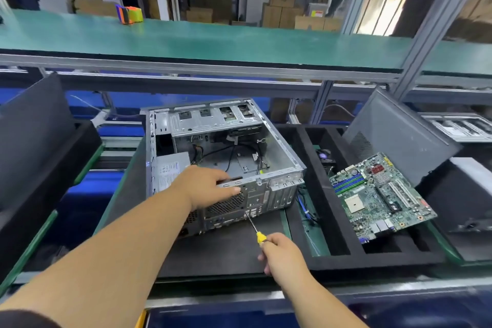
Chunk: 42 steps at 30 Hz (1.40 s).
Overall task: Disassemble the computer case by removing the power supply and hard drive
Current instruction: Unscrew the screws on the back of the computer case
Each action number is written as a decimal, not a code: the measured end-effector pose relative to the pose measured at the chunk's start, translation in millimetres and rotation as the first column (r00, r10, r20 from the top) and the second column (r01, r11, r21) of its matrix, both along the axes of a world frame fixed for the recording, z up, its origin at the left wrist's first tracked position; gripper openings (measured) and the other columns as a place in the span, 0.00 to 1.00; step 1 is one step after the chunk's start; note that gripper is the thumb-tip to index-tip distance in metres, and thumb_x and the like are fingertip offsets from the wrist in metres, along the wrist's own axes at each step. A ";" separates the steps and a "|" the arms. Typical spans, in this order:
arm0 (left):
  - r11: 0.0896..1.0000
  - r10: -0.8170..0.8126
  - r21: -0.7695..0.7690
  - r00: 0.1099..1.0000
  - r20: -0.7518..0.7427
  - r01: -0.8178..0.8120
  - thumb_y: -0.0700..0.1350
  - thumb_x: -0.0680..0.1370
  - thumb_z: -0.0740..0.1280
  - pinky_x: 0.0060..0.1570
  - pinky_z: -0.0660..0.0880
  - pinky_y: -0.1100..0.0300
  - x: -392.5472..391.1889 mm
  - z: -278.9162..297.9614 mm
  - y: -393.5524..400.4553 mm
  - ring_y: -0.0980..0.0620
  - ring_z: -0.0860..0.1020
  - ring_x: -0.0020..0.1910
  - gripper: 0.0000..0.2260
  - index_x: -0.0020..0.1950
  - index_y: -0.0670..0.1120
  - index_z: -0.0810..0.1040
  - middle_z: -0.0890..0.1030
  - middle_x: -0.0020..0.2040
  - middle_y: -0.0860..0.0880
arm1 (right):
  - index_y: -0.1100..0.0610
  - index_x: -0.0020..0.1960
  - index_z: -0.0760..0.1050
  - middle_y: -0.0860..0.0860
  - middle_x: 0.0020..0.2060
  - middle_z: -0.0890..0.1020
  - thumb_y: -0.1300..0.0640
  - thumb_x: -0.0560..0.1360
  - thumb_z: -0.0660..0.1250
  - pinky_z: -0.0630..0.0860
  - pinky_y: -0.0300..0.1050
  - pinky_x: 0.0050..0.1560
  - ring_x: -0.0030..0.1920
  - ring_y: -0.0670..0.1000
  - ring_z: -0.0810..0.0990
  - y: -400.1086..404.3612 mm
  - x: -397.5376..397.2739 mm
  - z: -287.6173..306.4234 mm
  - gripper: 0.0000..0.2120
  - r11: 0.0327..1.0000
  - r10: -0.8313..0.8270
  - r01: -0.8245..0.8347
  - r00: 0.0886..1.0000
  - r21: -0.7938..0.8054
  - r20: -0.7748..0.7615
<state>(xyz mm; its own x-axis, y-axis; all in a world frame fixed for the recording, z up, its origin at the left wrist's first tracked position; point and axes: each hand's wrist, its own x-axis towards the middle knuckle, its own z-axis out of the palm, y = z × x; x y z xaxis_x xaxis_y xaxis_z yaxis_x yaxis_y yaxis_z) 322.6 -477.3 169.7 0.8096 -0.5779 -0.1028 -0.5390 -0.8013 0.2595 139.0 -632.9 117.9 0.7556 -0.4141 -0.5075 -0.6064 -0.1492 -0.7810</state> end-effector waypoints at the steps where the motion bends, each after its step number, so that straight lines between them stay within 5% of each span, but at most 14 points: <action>1: 1.000 -0.014 0.004 1.000 0.013 0.013 0.74 0.73 0.57 0.59 0.70 0.56 -0.2 -0.2 0.2 0.49 0.75 0.62 0.30 0.68 0.60 0.74 0.79 0.64 0.55 | 0.55 0.49 0.75 0.47 0.32 0.81 0.57 0.79 0.59 0.71 0.38 0.32 0.25 0.45 0.72 1.2 1.0 -0.1 0.06 1.000 -0.009 0.009 1.000 -0.004 0.000; 7: 0.998 -0.060 -0.011 0.997 0.047 0.061 0.70 0.76 0.58 0.49 0.67 0.57 1.0 -1.1 0.1 0.49 0.77 0.54 0.23 0.60 0.58 0.79 0.83 0.52 0.54 | 0.58 0.49 0.76 0.48 0.32 0.80 0.58 0.80 0.59 0.68 0.34 0.26 0.25 0.46 0.70 5.0 6.1 -1.0 0.07 1.000 -0.025 0.025 1.000 0.004 -0.001; 18: 0.998 -0.069 -0.011 0.997 0.040 0.069 0.69 0.76 0.58 0.42 0.65 0.58 2.7 0.0 -0.9 0.50 0.76 0.46 0.21 0.52 0.56 0.79 0.81 0.42 0.54 | 0.57 0.50 0.76 0.50 0.35 0.81 0.57 0.80 0.60 0.73 0.44 0.40 0.29 0.47 0.73 9.3 10.0 -12.3 0.07 0.997 -0.027 0.024 0.999 0.079 0.035; 20: 0.998 -0.068 -0.005 0.997 0.031 0.068 0.69 0.76 0.58 0.42 0.66 0.57 3.3 0.3 -0.9 0.50 0.76 0.46 0.21 0.53 0.56 0.79 0.81 0.43 0.54 | 0.59 0.48 0.78 0.50 0.32 0.80 0.57 0.80 0.61 0.71 0.43 0.37 0.27 0.47 0.72 10.8 11.5 -16.3 0.09 0.971 -0.095 0.094 0.995 0.219 -0.008; 23: 0.998 -0.059 -0.008 0.998 0.006 0.059 0.69 0.76 0.58 0.47 0.70 0.57 4.8 0.2 -0.6 0.48 0.76 0.49 0.22 0.56 0.56 0.79 0.82 0.47 0.53 | 0.63 0.44 0.83 0.54 0.32 0.81 0.55 0.81 0.62 0.72 0.40 0.32 0.26 0.47 0.74 9.2 10.9 -23.1 0.17 0.757 -0.242 0.278 0.960 0.592 -0.141; 25: 0.998 -0.061 -0.010 0.998 -0.005 0.061 0.69 0.76 0.58 0.47 0.72 0.56 4.8 -0.2 -0.6 0.48 0.76 0.49 0.22 0.56 0.56 0.79 0.82 0.46 0.52 | 0.64 0.43 0.85 0.55 0.35 0.82 0.55 0.82 0.62 0.74 0.40 0.33 0.27 0.47 0.77 6.8 8.6 -27.5 0.18 0.680 -0.250 0.292 0.955 0.673 -0.161; 33: 0.998 -0.065 -0.024 0.997 -0.034 0.065 0.68 0.77 0.59 0.45 0.70 0.55 6.6 -0.8 -0.1 0.48 0.74 0.48 0.20 0.51 0.54 0.78 0.79 0.41 0.52 | 0.59 0.48 0.77 0.51 0.33 0.79 0.59 0.76 0.71 0.72 0.40 0.28 0.26 0.46 0.72 6.9 11.8 -34.9 0.04 0.787 -0.304 0.310 0.947 0.533 -0.101; 42: 0.997 -0.074 -0.036 0.997 -0.016 0.073 0.68 0.77 0.59 0.56 0.70 0.55 5.2 -1.4 -0.9 0.46 0.75 0.54 0.23 0.60 0.55 0.79 0.82 0.52 0.50 | 0.65 0.49 0.83 0.56 0.36 0.83 0.52 0.82 0.62 0.74 0.42 0.31 0.27 0.48 0.75 2.6 13.0 -40.8 0.18 0.705 -0.281 0.328 0.943 0.629 -0.176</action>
